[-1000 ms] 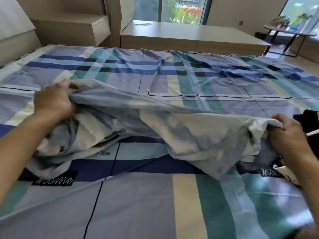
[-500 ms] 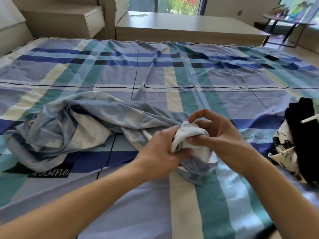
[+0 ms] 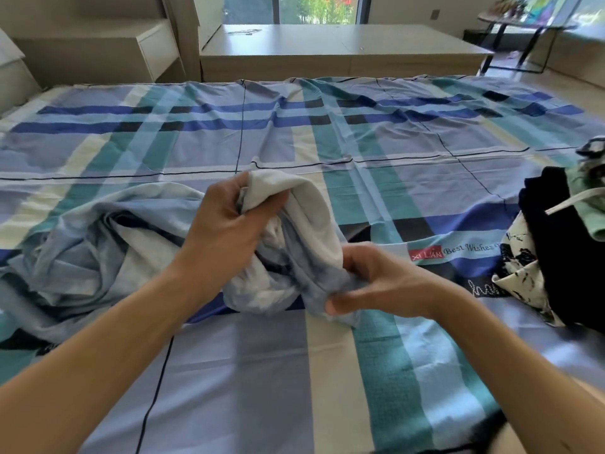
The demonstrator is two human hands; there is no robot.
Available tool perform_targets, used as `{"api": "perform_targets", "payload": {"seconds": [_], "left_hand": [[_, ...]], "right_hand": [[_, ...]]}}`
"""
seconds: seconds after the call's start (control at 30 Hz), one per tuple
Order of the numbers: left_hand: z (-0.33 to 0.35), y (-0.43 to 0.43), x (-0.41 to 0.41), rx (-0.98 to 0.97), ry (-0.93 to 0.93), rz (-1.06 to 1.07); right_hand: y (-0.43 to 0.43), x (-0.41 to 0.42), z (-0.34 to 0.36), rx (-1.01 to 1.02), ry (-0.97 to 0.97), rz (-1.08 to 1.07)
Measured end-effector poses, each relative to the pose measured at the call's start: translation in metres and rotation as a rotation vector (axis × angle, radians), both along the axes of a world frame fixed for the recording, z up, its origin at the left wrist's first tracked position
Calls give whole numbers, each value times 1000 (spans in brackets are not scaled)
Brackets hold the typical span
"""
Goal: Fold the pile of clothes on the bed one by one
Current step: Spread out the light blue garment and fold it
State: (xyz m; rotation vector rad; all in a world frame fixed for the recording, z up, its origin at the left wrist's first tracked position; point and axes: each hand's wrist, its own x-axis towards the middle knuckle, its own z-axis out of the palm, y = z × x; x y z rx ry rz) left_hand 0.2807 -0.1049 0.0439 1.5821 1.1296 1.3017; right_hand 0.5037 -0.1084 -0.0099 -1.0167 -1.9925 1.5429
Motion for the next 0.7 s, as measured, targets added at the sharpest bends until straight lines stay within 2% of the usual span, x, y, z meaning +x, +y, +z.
{"api": "perform_targets", "payload": {"seconds": [0.1,0.17,0.27,0.33,0.37,0.43,0.5,0.57,0.6,0.7], "left_hand": [[8,5,-16,-41,-59,17],[18,9,-28,-13,-4,35],[34,12,-38,143,299,99],[43,11,-37,226,438,148],[47,9,-36,277,498,182],[50,9,-32,376,620,268],[45,14,-34,395,684,321],[31,23,-42,314,705,334],[21,28,-48,259,723,339],[-2,35,-70,171,839,436]], "right_hand": [[10,4,0,125,-119,-130],[17,14,11,369,-112,-476],[18,37,40,843,-194,-1047],[15,50,52,1041,-235,-1202],[14,55,53,1078,-240,-1225],[16,58,43,973,-293,-1215],[22,60,22,603,-325,-1060],[23,56,5,151,-247,-831],[23,55,-2,-4,-199,-753],[22,46,0,-166,-110,-685]]}}
